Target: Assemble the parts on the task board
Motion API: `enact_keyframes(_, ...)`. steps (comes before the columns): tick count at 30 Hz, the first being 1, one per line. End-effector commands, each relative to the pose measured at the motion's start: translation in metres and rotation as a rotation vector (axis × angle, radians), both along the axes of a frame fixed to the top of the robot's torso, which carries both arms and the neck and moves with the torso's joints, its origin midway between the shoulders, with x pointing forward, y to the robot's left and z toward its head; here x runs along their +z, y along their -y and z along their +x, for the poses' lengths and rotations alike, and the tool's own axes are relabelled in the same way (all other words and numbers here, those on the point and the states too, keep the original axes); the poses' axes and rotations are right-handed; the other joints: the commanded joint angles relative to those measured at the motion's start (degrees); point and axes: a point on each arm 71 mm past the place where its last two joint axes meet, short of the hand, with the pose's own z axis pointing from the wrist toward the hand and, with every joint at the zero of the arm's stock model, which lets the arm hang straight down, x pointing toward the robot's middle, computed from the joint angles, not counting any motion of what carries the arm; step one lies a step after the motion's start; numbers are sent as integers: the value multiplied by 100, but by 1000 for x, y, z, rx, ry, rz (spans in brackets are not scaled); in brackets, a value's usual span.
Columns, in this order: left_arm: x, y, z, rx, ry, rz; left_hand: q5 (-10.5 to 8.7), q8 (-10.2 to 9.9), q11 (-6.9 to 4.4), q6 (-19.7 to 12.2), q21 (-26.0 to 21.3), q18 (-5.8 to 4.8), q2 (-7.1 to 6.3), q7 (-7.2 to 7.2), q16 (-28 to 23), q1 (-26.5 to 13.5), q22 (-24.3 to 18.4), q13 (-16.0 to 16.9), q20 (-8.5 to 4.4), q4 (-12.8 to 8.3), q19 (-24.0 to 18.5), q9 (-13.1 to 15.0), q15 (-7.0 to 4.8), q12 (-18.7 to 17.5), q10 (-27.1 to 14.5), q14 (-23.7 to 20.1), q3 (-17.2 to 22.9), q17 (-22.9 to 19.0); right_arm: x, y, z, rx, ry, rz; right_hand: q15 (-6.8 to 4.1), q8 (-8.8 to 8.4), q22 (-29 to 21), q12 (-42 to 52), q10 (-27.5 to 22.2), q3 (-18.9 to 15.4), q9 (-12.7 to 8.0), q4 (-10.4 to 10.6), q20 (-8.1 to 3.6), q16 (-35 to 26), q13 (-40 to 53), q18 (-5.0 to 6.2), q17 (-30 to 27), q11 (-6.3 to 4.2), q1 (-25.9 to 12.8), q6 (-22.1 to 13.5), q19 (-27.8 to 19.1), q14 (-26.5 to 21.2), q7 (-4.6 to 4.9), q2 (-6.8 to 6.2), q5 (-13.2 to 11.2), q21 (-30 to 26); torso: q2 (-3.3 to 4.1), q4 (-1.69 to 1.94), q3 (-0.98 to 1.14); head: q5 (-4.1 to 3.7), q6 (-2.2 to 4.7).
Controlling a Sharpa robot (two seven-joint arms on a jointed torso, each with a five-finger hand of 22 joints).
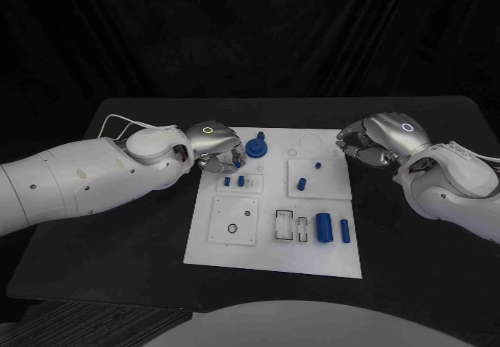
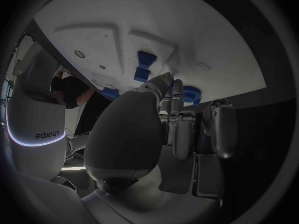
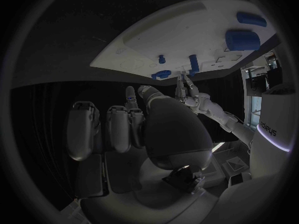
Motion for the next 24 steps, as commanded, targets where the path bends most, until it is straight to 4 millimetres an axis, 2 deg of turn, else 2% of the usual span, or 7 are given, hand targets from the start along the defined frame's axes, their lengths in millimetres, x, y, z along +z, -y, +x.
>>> enact_keyframes(1, -2, -1, 0, 12, -2, 4, 29, 2, 35, 37, -19, 41, 22, 10, -35, 14, 1103, 9, 8, -34, -24, 2, 6, -30, 14, 447, 9, 1090, -1, 0, 0, -6, -5, -4, -20, -30, 1169, -39, 304, 42, -7, -4, -29, -33, 706, 77, -5, -37, 24, 5, 188, 325, 7, -40, 28, -16, -4, 0, 2, 3, -1)
enact_keyframes(5, -2, -2, 0, 21, 0, 3, 108, 10, 42, 58, -37, 45, 31, 18, -80, -1, 1099, 9, 9, -42, -32, 5, 8, -46, 16, 419, 14, 1016, -2, 0, 0, -7, -5, -3, -20, -31, 1167, -40, 304, 47, -7, -5, -28, -34, 707, 78, -7, -36, 25, 6, 186, 325, 7, -38, 28, -22, 0, 2, 4, 2, -1)
enact_keyframes(24, -6, 1, 2, 28, -23, 24, 102, -30, 47, -17, -75, 52, 36, 21, -129, -46, 1088, 10, 13, -41, -52, -14, 13, -68, 19, 389, 8, 940, -3, 0, 0, -10, -12, -7, -19, -31, 1168, -38, 305, 55, -7, -9, -28, -35, 709, 78, -8, -36, 30, 9, 186, 324, 6, -31, 29, -21, -1, 0, 1, 5, -1)
